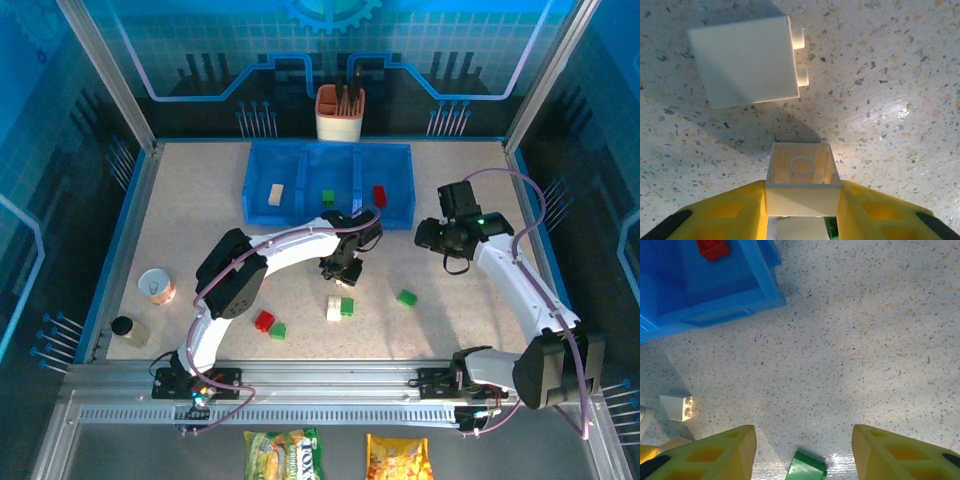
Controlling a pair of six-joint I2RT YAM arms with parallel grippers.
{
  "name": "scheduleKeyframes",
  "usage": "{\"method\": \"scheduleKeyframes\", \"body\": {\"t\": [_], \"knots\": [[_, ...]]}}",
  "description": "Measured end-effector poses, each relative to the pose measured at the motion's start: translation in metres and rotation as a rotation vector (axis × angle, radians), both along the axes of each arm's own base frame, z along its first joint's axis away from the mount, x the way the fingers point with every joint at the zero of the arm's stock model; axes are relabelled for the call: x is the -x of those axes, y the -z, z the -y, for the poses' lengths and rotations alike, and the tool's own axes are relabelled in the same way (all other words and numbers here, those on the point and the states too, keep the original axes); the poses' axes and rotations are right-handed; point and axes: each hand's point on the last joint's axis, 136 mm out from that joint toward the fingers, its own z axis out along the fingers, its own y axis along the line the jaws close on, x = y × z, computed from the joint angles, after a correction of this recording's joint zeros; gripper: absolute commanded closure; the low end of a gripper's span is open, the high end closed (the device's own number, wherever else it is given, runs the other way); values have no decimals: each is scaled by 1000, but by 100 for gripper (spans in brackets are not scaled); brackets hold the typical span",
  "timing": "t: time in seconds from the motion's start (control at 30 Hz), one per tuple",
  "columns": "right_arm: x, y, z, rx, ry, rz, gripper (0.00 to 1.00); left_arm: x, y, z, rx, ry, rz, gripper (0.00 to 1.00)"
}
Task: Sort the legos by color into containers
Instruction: Pick up the lego from the center of the table.
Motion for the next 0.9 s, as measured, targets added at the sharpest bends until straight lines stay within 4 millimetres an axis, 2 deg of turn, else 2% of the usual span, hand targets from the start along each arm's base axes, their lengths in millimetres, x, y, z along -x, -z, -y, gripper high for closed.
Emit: {"method": "scheduleKeyframes", "body": {"t": [0.2,0.4,0.6,0.9], "knots": [[0,1,-1,-5,-3,-6,46,-5,-14,-6,17,-12,25,62],[0,4,-2,-4,-4,-16,46,-20,-42,-31,51,-58,74,62],[0,4,-5,-4,-13,-23,46,-38,-64,-73,67,-130,110,62],[-1,-1,-8,-1,-20,-17,46,-64,-93,-153,51,-252,173,62]]}}
